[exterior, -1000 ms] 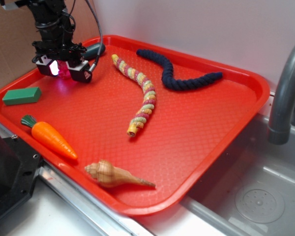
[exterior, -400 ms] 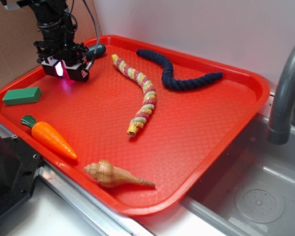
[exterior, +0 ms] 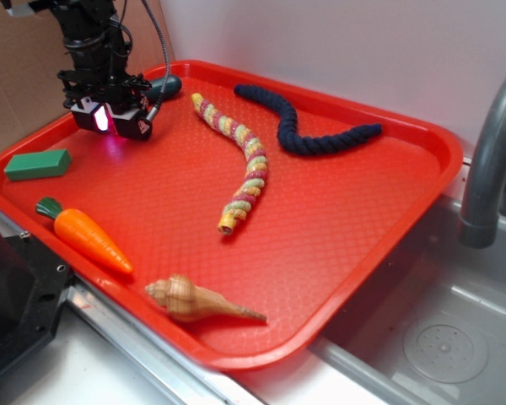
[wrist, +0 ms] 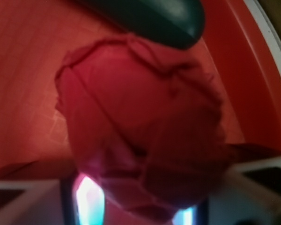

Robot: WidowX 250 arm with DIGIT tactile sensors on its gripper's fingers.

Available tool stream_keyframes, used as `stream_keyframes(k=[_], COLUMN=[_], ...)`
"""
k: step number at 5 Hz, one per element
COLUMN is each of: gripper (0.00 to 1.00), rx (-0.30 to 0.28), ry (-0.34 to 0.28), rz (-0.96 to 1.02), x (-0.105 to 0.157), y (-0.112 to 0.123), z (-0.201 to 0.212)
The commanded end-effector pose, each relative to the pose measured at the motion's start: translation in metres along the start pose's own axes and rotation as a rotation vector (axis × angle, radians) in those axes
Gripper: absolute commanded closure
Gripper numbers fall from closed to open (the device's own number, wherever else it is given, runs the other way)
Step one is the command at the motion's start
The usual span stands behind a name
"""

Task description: Grab the red paper.

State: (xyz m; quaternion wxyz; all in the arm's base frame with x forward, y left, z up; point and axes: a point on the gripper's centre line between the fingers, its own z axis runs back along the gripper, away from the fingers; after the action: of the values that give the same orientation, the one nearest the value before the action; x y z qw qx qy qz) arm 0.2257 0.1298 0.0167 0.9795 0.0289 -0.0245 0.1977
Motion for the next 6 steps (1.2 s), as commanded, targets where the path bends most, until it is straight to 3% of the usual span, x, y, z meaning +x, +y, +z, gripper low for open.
stream_keyframes(k=[1, 2, 3, 4, 5, 6], gripper=[1.0, 1.0, 1.0, 1.0, 1.0, 1.0], rx=[0.003, -0.034, -0.014, -0.103, -0.122, -0.144], ry=[-0.017, 0.035, -0.032, -0.039, -0.047, -0.038], rz=[-0.026, -0.08, -0.192, -0.264, -0.349, -0.36], x=[0.0, -0.02, -0.055, -0.084, -0.092, -0.09], y=[0.006, -0.005, -0.034, -0.061, -0.074, -0.084], z=[0.029, 0.075, 0.128, 0.182, 0.222, 0.206])
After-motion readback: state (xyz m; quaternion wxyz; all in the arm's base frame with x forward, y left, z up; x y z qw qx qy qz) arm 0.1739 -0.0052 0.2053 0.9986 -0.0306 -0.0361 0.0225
